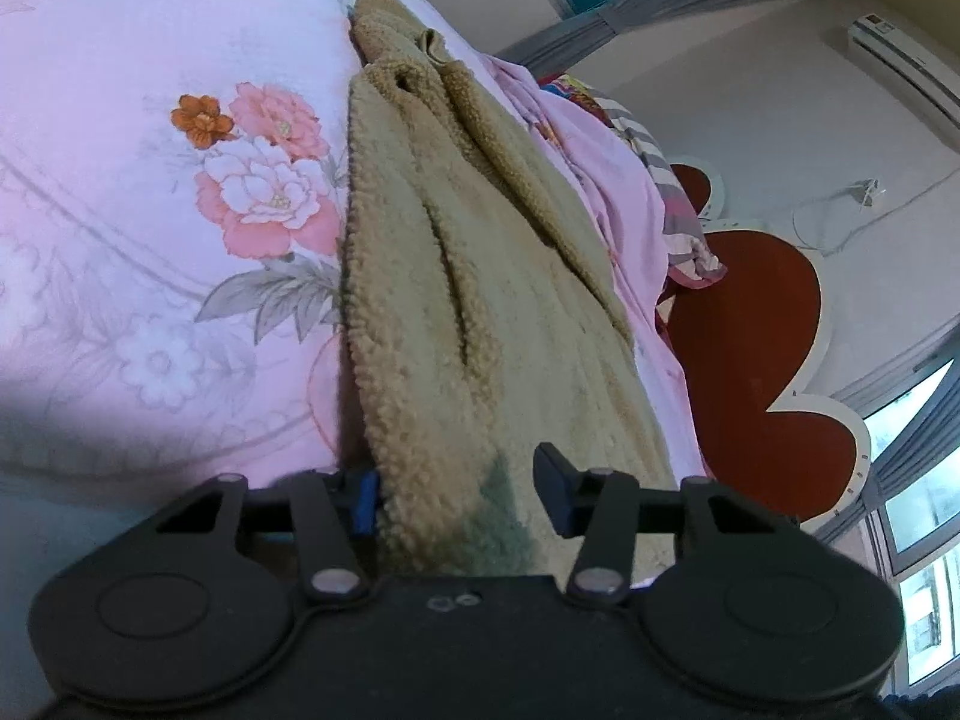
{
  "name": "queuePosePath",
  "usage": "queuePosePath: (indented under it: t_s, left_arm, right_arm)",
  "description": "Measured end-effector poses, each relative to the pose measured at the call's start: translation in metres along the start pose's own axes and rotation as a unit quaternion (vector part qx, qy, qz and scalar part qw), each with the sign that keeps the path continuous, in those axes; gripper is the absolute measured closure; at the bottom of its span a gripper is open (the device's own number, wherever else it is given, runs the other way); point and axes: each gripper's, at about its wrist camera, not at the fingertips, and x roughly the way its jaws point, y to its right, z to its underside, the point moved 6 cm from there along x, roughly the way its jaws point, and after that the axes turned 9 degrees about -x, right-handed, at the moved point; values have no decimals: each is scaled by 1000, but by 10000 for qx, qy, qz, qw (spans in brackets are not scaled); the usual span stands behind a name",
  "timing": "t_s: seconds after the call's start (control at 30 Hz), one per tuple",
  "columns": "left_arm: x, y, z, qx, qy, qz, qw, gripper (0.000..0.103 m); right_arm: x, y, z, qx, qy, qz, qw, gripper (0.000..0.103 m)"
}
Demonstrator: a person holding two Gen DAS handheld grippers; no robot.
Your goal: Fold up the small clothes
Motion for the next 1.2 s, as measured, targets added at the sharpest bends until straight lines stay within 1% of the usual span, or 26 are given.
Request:
queuePosePath:
  t_s: [0.03, 0.07, 0.1, 0.13, 0.17, 0.23, 0.37, 0.47, 0.6, 0.67, 0.73, 0.8, 0.87, 0.97, 1.07, 1.13, 1.17, 1.2]
  left_arm:
    - [1, 0, -1, -8, 30, -11, 10000, 54]
    - [4, 1, -2, 10, 71, -26, 10000, 56]
    - [7, 3, -2, 107, 82, -96, 9999, 58]
    - [10, 5, -1, 286, 77, -272, 9992, 78]
    - [12, 4, 1, 346, 22, -330, 9989, 90]
    - [11, 2, 4, 386, 93, -273, 9988, 91]
    - [2, 6, 3, 340, 343, -21, 9988, 93]
    - [-5, 22, -7, 359, 568, 324, 9972, 93]
    - [-5, 54, -34, 523, 824, 625, 9933, 93]
    - [-3, 70, -56, 533, 970, 759, 9909, 93]
    - [4, 83, -84, 451, 1107, 915, 9886, 93]
    - [15, 92, -116, 388, 1252, 974, 9866, 93]
    - [28, 98, -146, 340, 1387, 1047, 9842, 93]
    - [59, 102, -201, 188, 1521, 1080, 9823, 93]
    - [98, 88, -251, 34, 1600, 778, 9840, 93]
    - [126, 67, -284, -36, 1738, 379, 9841, 93]
    - [139, 55, -295, -196, 1763, 294, 9837, 89]
    - [156, 40, -305, -302, 1676, 113, 9853, 86]
  right_arm:
    - [3, 0, -1, 3, -23, -28, 10000, 61]
    - [7, -2, -2, -73, -59, -50, 9999, 61]
    - [10, -4, -2, -212, -106, -16, 9997, 64]
    - [12, -6, -1, -331, -184, 47, 9993, 71]
    - [13, -6, 0, -405, -224, 97, 9989, 81]
    - [7, -5, 1, -454, -149, 5, 9989, 87]
    - [-6, -14, -2, -539, 77, -189, 9983, 89]
    - [-14, -32, -15, -711, 260, -347, 9965, 89]
    - [-17, -58, -47, -870, 555, -532, 9932, 89]
    - [-14, -69, -72, -895, 718, -631, 9914, 89]
    - [-6, -78, -103, -912, 868, -655, 9899, 89]
    - [6, -81, -136, -859, 998, -708, 9888, 89]
    - [22, -79, -174, -751, 1118, -733, 9882, 89]
    - [58, -61, -233, -421, 1179, -761, 9892, 89]
    - [102, -24, -288, 160, 1228, -758, 9894, 89]
    - [137, 15, -318, 712, 1310, -662, 9866, 89]
    - [156, 34, -328, 943, 1356, -670, 9840, 88]
    - [175, 52, -333, 1103, 1262, -551, 9843, 82]
